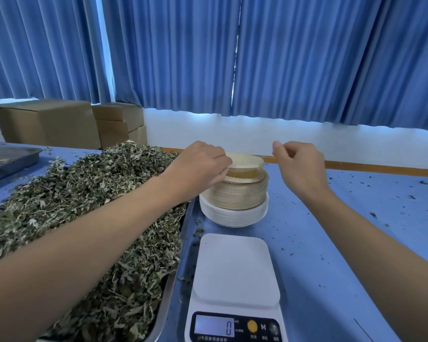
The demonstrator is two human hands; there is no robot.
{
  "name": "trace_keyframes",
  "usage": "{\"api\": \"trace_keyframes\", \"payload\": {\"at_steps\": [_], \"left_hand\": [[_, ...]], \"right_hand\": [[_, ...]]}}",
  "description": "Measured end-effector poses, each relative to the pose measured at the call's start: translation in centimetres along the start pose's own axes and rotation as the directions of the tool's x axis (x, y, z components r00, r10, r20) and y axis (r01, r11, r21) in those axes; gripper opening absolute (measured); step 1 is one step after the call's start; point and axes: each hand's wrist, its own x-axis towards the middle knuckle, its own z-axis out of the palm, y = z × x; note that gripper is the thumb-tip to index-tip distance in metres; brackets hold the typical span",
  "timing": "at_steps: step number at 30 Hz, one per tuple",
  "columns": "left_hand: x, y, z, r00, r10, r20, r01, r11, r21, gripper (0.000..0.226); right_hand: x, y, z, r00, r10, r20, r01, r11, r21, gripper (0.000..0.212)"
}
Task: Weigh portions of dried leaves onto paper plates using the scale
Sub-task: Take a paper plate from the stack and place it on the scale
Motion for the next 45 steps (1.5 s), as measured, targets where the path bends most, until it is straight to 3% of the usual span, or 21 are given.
{"api": "trace_keyframes", "payload": {"at_steps": [3,6,8,11,15,17,19,22,25,29,31,36,41,45], "left_hand": [[-0.7,0.9,-1.1,0.964,0.066,-0.258,-0.076,0.997,-0.029,0.018],[-1.5,2.4,-2.4,0.907,0.168,-0.386,-0.178,0.984,0.009,0.013],[-2.6,3.6,-3.1,0.894,0.220,-0.391,-0.237,0.971,0.005,0.012],[-5.0,5.5,-3.8,0.908,0.244,-0.340,-0.294,0.950,-0.105,0.020],[-8.4,7.1,-5.1,0.943,0.047,-0.330,-0.153,0.940,-0.304,0.041],[-9.7,7.2,-5.5,0.962,-0.116,-0.249,0.035,0.951,-0.308,0.037],[-10.8,6.9,-5.7,0.951,-0.302,-0.063,0.281,0.932,-0.230,0.035],[-12.3,6.2,-5.7,0.833,-0.497,0.244,0.525,0.849,-0.062,0.027],[-13.3,6.0,-5.9,0.705,-0.549,0.449,0.603,0.797,0.027,0.030],[-13.7,5.9,-6.2,0.654,-0.522,0.548,0.627,0.779,-0.006,0.043],[-13.5,5.9,-6.0,0.616,-0.479,0.625,0.604,0.797,0.016,0.052],[-13.0,6.2,-5.0,0.587,-0.486,0.648,0.599,0.799,0.056,0.050],[-12.9,6.3,-4.7,0.607,-0.558,0.566,0.637,0.767,0.074,0.030],[-12.8,6.2,-5.3,0.645,-0.610,0.460,0.675,0.737,0.030,0.031]], "right_hand": [[-1.0,-0.7,-0.6,0.961,0.251,0.118,-0.268,0.951,0.152,0.034],[-2.5,-1.6,-1.5,0.891,0.334,0.309,-0.439,0.810,0.389,0.028],[-4.1,-1.8,-2.2,0.882,0.293,0.369,-0.451,0.752,0.481,0.020],[-7.5,-1.5,-2.8,0.882,0.265,0.389,-0.435,0.773,0.461,0.015],[-12.5,-0.3,-3.2,0.842,0.296,0.450,-0.463,0.825,0.323,0.021],[-14.2,0.6,-3.2,0.816,0.323,0.479,-0.479,0.842,0.249,0.023],[-15.2,1.3,-2.8,0.795,0.351,0.495,-0.490,0.852,0.184,0.024],[-15.6,2.0,-2.2,0.800,0.388,0.457,-0.488,0.865,0.120,0.024],[-15.3,2.2,-1.5,0.828,0.397,0.397,-0.466,0.880,0.093,0.039],[-15.7,2.1,-0.8,0.864,0.361,0.352,-0.396,0.918,0.033,0.066],[-16.0,2.4,-0.8,0.884,0.356,0.303,-0.391,0.918,0.061,0.068],[-16.5,3.8,-1.5,0.915,0.365,0.171,-0.390,0.910,0.142,0.052],[-16.5,4.7,-1.7,0.906,0.391,0.159,-0.416,0.893,0.172,0.053],[-16.7,4.7,-1.4,0.915,0.375,0.152,-0.398,0.901,0.172,0.054]]}}
